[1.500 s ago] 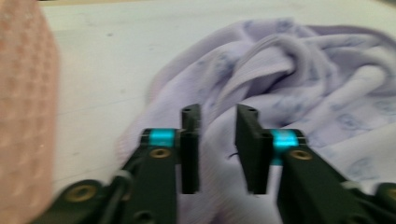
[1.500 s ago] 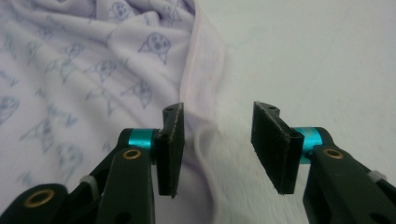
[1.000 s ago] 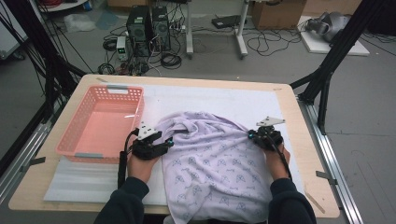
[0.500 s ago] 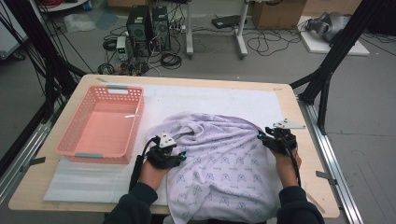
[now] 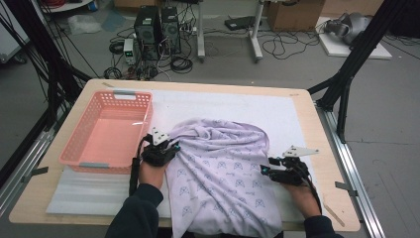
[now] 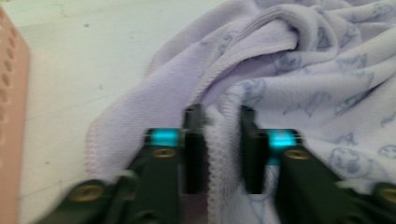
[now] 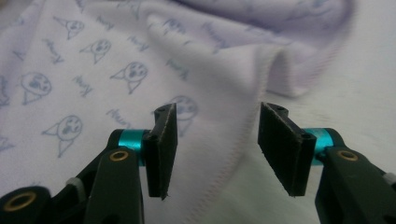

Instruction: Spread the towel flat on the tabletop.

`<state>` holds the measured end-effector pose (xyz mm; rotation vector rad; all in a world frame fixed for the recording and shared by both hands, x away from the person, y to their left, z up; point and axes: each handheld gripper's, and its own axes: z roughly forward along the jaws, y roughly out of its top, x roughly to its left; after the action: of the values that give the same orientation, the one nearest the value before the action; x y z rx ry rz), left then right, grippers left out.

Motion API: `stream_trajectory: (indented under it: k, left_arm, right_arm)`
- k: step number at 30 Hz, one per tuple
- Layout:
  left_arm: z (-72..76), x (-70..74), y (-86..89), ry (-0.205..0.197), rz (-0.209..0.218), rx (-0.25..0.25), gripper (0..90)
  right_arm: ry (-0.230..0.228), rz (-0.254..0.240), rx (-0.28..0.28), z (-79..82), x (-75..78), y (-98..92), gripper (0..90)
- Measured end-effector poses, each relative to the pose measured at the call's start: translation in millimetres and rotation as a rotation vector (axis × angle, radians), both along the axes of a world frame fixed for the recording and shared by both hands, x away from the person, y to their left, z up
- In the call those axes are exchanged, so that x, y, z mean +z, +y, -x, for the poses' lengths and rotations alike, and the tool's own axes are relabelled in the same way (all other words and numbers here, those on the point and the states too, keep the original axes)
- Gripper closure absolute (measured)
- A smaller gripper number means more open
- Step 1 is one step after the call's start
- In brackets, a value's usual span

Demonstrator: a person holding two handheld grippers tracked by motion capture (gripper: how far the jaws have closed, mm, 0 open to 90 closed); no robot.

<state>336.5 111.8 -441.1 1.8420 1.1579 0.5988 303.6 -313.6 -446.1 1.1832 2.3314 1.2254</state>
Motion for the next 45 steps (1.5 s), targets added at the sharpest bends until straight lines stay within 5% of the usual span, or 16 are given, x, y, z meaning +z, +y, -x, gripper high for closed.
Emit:
stream_trajectory:
  k: [2, 4, 5, 7, 9, 11, 20, 30, 31, 32, 33, 35, 36, 39, 43, 45]
  left_arm:
    - [2.4, 2.2, 0.5, 0.009, 0.039, -0.019, 59.1]
    - [4.1, 3.3, 0.3, 0.003, 0.046, -0.021, 51.5]
    - [9.8, 6.2, 2.1, 0.006, 0.081, -0.054, 49.5]
    - [17.0, 8.4, 3.0, 0.001, 0.081, -0.084, 49.1]
    - [23.4, 8.8, 4.4, 0.016, 0.085, -0.122, 48.9]
    - [30.3, 7.3, 5.4, 0.021, 0.083, -0.143, 48.1]
    - [57.8, -2.6, 9.4, 0.086, 0.105, -0.198, 44.7]
    - [99.5, -13.2, 1.8, 0.138, 0.095, -0.278, 44.4]
    - [109.0, -13.8, -4.9, 0.100, 0.034, -0.283, 54.2]
    - [109.0, -13.8, -4.9, 0.100, 0.034, -0.283, 72.4]
    - [111.9, -11.9, -6.6, 0.084, -0.022, -0.277, 87.8]
    - [107.8, -8.3, -0.8, 0.081, -0.039, -0.209, 88.4]
    - [107.8, -8.3, -0.8, 0.081, -0.039, -0.209, 88.5]
    - [91.0, -5.6, 18.3, 0.074, 0.000, -0.104, 88.6]
    - [85.0, -3.9, 15.6, 0.033, 0.029, -0.080, 85.3]
    - [89.0, -2.6, 18.8, 0.036, 0.101, -0.069, 59.2]
  right_arm:
    - [0.006, 0.067, -0.002, -2.7, -3.9, 10.6, 52.0]
    - [-0.033, 0.134, -0.010, -3.9, -1.6, 13.6, 82.5]
    - [-0.058, 0.180, -0.017, -5.5, 0.5, 12.5, 87.3]
    - [-0.114, 0.268, -0.103, -10.4, 1.7, 6.0, 88.0]
    - [-0.132, 0.278, -0.194, -16.4, 1.3, -4.9, 88.0]
    - [-0.107, 0.236, -0.261, -20.9, -0.8, -15.7, 87.0]
    - [-0.139, 0.125, -0.220, 4.9, 9.0, -18.8, 57.5]
    - [-0.101, 0.188, -0.164, 64.4, 0.9, -9.4, 48.8]
    - [-0.071, 0.172, -0.154, 70.9, -0.9, -7.9, 48.4]
    - [-0.050, 0.169, -0.145, 74.0, -2.6, -6.8, 50.7]
    - [-0.058, 0.149, -0.162, 80.4, -3.6, -6.2, 59.4]
    - [-0.044, 0.132, -0.123, 86.7, -3.0, -6.1, 83.8]
    - [-0.043, 0.147, -0.127, 87.6, -2.0, -4.8, 85.6]
    - [-0.049, 0.179, -0.166, 80.5, 0.8, -4.0, 86.1]
    - [-0.108, 0.125, -0.257, 69.3, 0.8, -0.5, 82.8]
    - [-0.106, 0.117, -0.272, 69.4, 0.7, 2.2, 69.0]
